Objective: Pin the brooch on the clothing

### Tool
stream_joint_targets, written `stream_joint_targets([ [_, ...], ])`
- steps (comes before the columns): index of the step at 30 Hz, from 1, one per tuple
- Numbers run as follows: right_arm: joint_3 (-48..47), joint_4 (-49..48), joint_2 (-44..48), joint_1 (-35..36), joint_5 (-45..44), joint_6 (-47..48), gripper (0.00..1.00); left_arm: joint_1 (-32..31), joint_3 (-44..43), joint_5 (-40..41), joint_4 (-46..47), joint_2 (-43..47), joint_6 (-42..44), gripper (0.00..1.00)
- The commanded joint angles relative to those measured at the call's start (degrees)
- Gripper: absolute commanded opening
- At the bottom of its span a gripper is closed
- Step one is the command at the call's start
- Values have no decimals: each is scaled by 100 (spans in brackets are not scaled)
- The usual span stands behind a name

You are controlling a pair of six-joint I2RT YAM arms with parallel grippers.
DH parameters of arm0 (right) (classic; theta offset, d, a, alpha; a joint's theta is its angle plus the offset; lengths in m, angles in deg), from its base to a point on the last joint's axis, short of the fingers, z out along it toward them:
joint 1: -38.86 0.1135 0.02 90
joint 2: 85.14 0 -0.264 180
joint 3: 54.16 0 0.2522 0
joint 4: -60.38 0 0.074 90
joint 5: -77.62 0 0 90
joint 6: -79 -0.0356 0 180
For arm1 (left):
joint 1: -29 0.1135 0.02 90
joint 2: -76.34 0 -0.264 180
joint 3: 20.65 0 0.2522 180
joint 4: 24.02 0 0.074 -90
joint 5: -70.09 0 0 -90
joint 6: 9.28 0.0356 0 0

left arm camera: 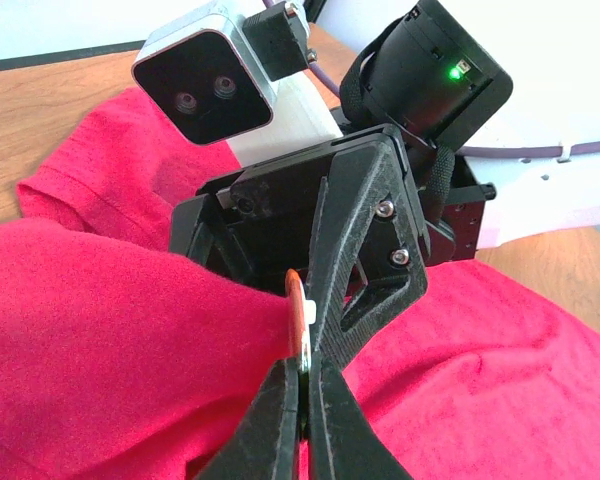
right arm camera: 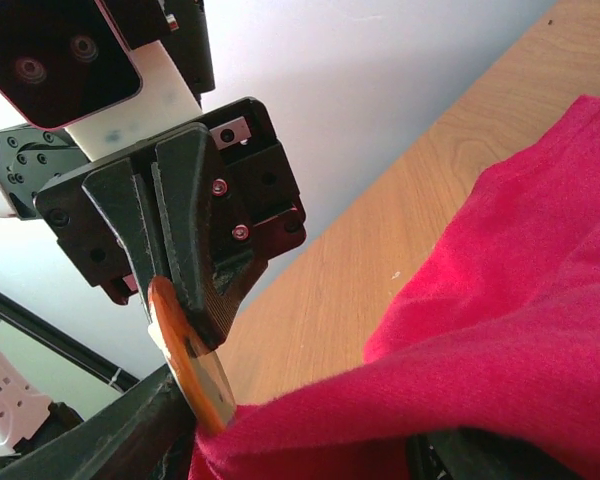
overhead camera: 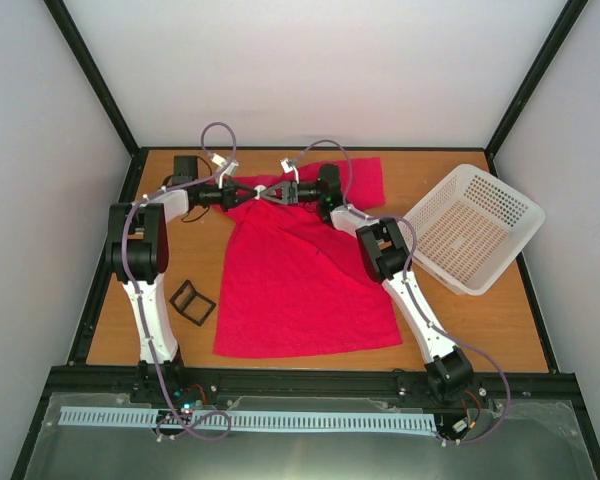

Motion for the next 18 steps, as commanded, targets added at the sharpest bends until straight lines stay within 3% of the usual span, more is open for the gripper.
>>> stream_joint_targets([
  [1,-159,796,-211,4,-453,203,55,-151,37,-672,43,453,342,1],
  [10,131,1165,-102,-80,-980,227,51,-205,255,-441,396,647,183,1],
  [18,617,1004,129,-104,-1632,146,55,-211,357,-32,661,643,-48,1],
])
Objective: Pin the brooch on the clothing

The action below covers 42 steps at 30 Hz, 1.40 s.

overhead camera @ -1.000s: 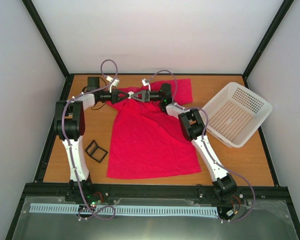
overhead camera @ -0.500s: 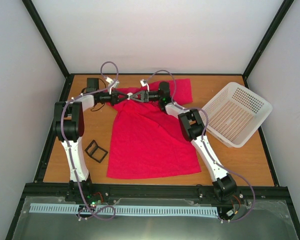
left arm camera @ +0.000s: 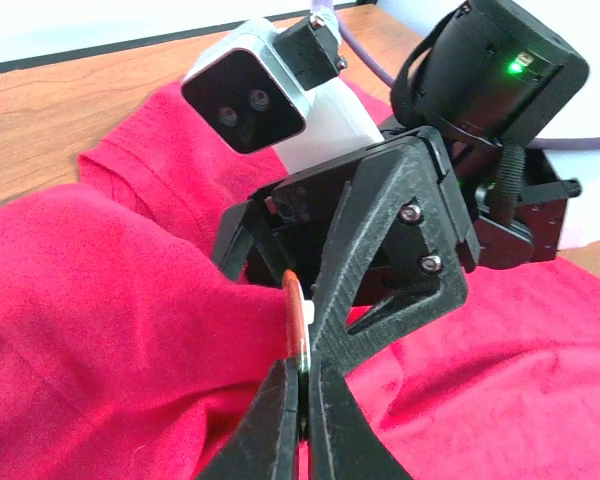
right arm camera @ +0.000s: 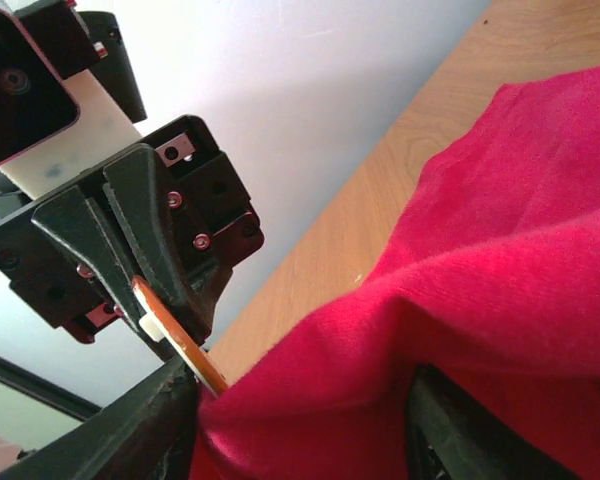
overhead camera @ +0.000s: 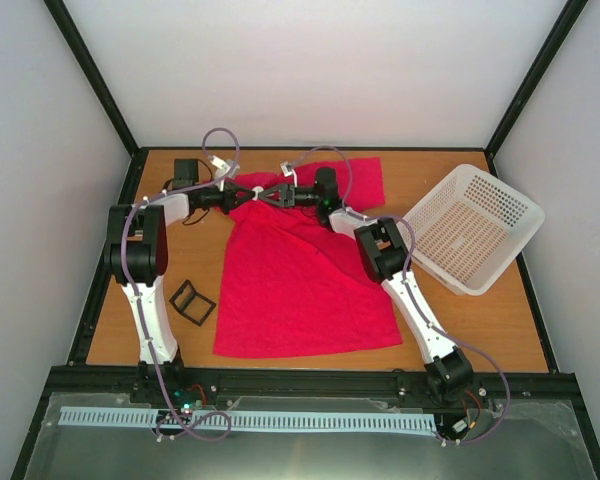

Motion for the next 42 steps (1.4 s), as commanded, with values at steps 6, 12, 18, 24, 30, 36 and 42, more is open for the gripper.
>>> stream_joint_targets([
  [6,959,398,453,-164,-1204,316,65,-182,262,198,685,505,-150,1],
  [12,1441,-367,634,-274,-1153,6,67,-186,359,487,760,538,-97,1],
  [18,2152,-619,1182,-335,-1251,424,72,-300,586,1202,808,761,256,1],
  [24,2770,99,1717,-430,-1775,1329,74,-639,1216,2534,1444,1169,773,2],
  [30,2965,1727,2199,-523,-2588,2444,73,-1266,1652,4825,1874,1283,1638,2],
  [36,2155,4398,2395,-508,-4171,3724,70,-1923,1828,6279,2221,1001,2817,7],
  [42,960,6315,2241,-730,-5153,4368,72,-2343,1899,6826,2274,897,3089,24],
])
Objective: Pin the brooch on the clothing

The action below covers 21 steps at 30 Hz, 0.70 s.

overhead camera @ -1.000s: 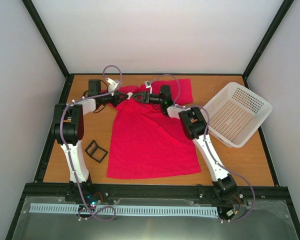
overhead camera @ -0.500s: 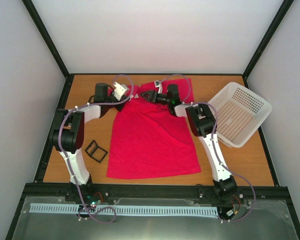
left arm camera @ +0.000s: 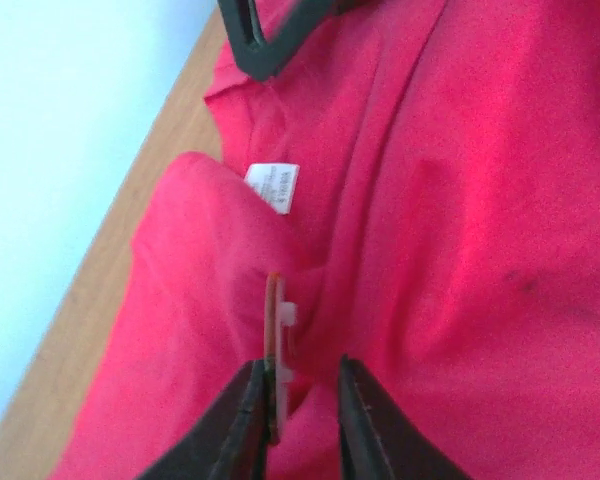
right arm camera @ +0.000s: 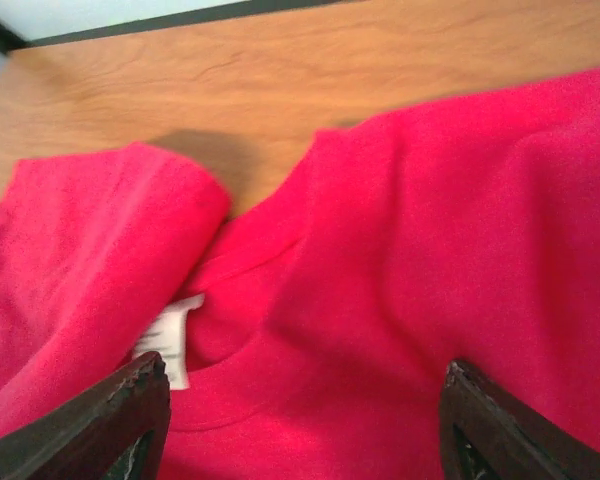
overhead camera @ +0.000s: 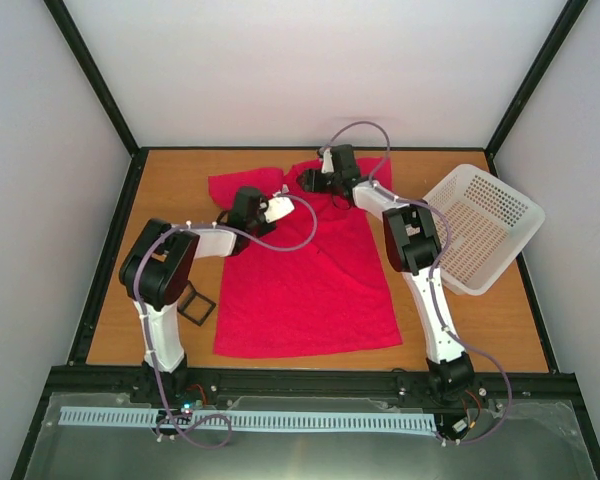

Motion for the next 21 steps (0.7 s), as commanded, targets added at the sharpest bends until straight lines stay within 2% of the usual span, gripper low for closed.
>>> stream_joint_targets([
  [1,-789,1980,58,-317,-1064,815,72,-126,-160,487,-104,16,111,31],
  [5,-1701,2932,-230,-525,-1352,1297,72,244,-586,-550,-980,498,-1306,60],
  [6,-1832,3102,-314,-560,-1416,1450,72,442,-689,-964,-1135,607,-1767,75],
  [7,-1891,3197,-340,-578,-1528,1567,72,648,-779,-1414,-1248,690,-2258,84],
  [10,-1896,3322,-383,-588,-1698,1837,71,1184,-897,-1977,-1185,765,-3438,87],
  [11,-1905,3333,-410,-589,-1714,1919,70,1280,-998,-2045,-1226,683,-3769,87],
  [13,-2025,3425,-482,-589,-1864,1989,68,1423,-1480,-2059,-1678,311,-4143,78],
  [16,-2258,3622,-624,-591,-2082,2071,62,1583,-2390,-2046,-2327,-408,-4528,52],
  [17,-2305,3670,-670,-589,-2172,2085,58,1607,-2658,-2041,-2551,-665,-4602,47],
  [21,-2471,3919,-788,-603,-2587,2159,57,1621,-3632,-2181,-3334,-1637,-4682,42],
])
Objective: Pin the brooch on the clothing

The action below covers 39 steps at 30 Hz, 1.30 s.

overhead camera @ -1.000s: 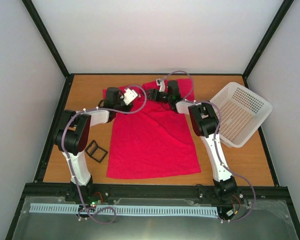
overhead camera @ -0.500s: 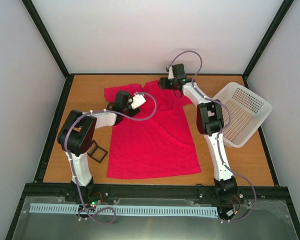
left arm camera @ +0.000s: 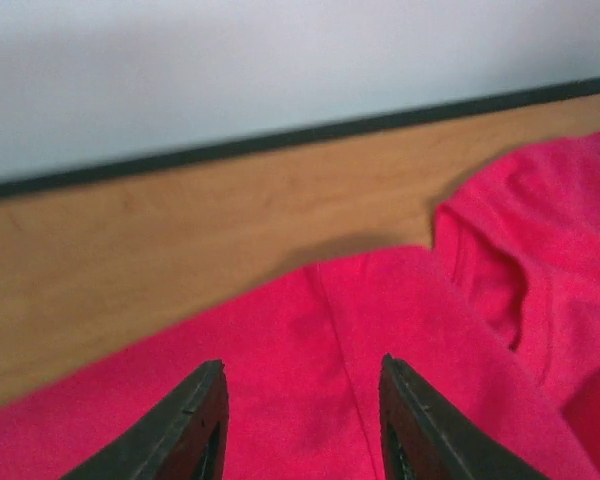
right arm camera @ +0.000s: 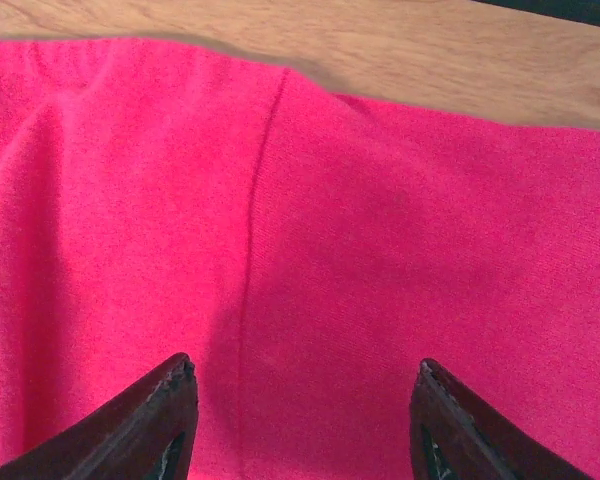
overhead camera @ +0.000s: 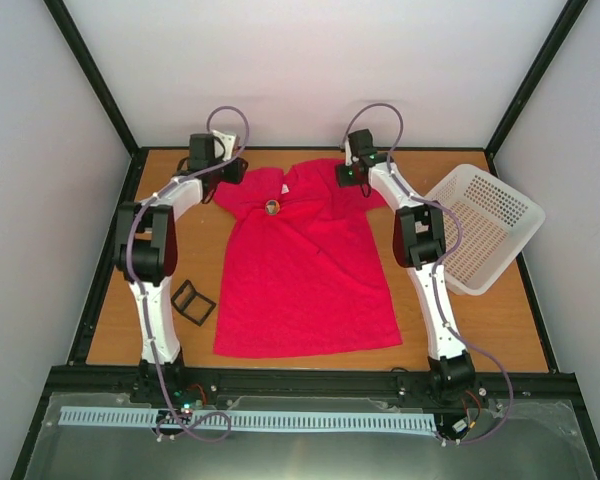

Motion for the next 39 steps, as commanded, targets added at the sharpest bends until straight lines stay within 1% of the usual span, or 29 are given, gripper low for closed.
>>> stream_joint_targets([
  [1,-278,539,-232,-8,-624,216,57,-18,-1137,-239,-1636,-1134,-614,41],
  [3,-347,640,-284,-31,-722,243,57,14,-1828,-157,-2159,-1687,-722,34],
  [5,-408,757,-324,-75,-775,282,57,81,-2413,-72,-2648,-2182,-972,33],
  [6,-429,789,-347,-104,-809,258,57,139,-2685,73,-2943,-2391,-1154,30],
  [7,-488,851,-368,-146,-732,240,57,208,-2891,154,-3160,-2571,-1324,26],
  [8,-520,875,-371,-185,-670,226,57,311,-2965,165,-3257,-2678,-1487,24],
  [12,-639,949,-389,-206,-740,127,57,858,-2984,193,-3476,-2886,-2096,24],
  [13,-657,941,-400,-321,-726,74,57,980,-3009,169,-3525,-2925,-2205,24],
  [17,-1066,1035,-634,-501,-660,-209,56,1391,-3135,-171,-3483,-3012,-2412,24],
  [20,-1018,902,-707,-573,-532,-377,56,1553,-3485,-271,-3584,-3180,-2406,24],
  [22,-1118,941,-798,-590,-522,-433,56,1581,-3662,-77,-3584,-3291,-2284,25],
  [24,-1207,961,-843,-592,-489,-442,55,1590,-3926,-103,-3600,-3384,-2126,25],
  [26,-1182,835,-802,-601,-417,-363,56,1590,-4114,-145,-3617,-3376,-2046,28],
  [28,-1150,731,-765,-616,-368,-337,57,1587,-4160,-141,-3635,-3183,-2001,32],
  [30,-1171,649,-727,-636,-180,-265,58,1546,-4029,-60,-3594,-2814,-1918,42],
  [32,-1221,667,-607,-636,-186,-159,61,1467,-3751,75,-3495,-2308,-1805,52],
  [34,-1239,729,-349,-636,-284,-73,67,1351,-3396,174,-3398,-1690,-1707,58],
  [37,-1230,958,249,-621,-330,-74,77,1059,-2450,146,-3041,-571,-1590,66],
  [38,-1173,1090,501,-594,-307,-92,82,927,-2137,33,-2885,-186,-1559,68],
  [39,-1058,1218,891,-549,-270,-73,93,760,-1786,-22,-2707,187,-1547,74],
])
